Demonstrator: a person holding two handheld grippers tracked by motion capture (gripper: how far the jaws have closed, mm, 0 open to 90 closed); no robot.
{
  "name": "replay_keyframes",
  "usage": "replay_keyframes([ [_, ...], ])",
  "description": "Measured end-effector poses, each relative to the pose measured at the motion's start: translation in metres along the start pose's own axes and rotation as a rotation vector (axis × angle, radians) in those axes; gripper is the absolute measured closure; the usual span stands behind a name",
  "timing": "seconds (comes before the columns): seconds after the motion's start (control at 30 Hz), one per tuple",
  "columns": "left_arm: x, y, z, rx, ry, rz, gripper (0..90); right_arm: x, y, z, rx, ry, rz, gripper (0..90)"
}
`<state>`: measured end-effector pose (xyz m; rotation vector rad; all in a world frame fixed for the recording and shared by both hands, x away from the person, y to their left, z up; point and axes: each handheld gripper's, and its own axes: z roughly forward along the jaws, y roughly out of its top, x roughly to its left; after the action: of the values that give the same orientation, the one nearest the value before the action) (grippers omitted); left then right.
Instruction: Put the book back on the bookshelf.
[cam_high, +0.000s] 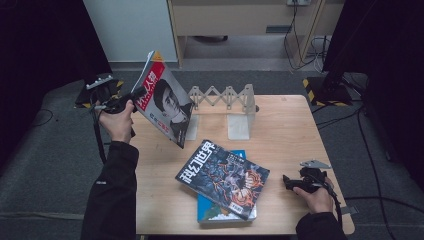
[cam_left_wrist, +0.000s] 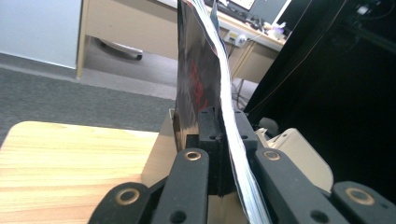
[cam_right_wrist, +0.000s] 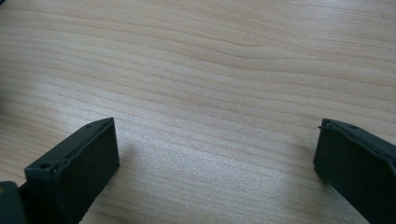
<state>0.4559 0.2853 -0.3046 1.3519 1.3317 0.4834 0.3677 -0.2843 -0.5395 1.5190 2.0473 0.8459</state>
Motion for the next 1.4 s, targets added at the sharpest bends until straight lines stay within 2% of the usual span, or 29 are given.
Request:
replay_keyframes([
  [0.53, -0.014, -0.011, 0.014, 0.030, 0.062, 0.081, 86.4, 0.000, 0.000, 0.000, 0.002, 0.004, 0.000, 0.4],
  [0.73, -0.019, -0.013, 0.019, 0.023, 0.094, 0.105, 86.4, 0.001, 0.000, 0.000, 0.002, 0.003, 0.004, 0.4],
  [0.93, -0.028, -0.019, 0.030, 0.030, 0.131, 0.148, 86.4, 0.001, 0.000, 0.000, 0.000, 0.004, -0.001, 0.4],
  [1.13, -0.030, -0.022, 0.039, 0.023, 0.147, 0.148, 86.4, 0.001, 0.000, 0.001, -0.002, 0.002, -0.002, 0.4],
  [1.4, -0.036, -0.026, 0.044, 0.029, 0.182, 0.178, 86.4, 0.001, 0.001, 0.001, -0.001, 0.004, -0.007, 0.4],
])
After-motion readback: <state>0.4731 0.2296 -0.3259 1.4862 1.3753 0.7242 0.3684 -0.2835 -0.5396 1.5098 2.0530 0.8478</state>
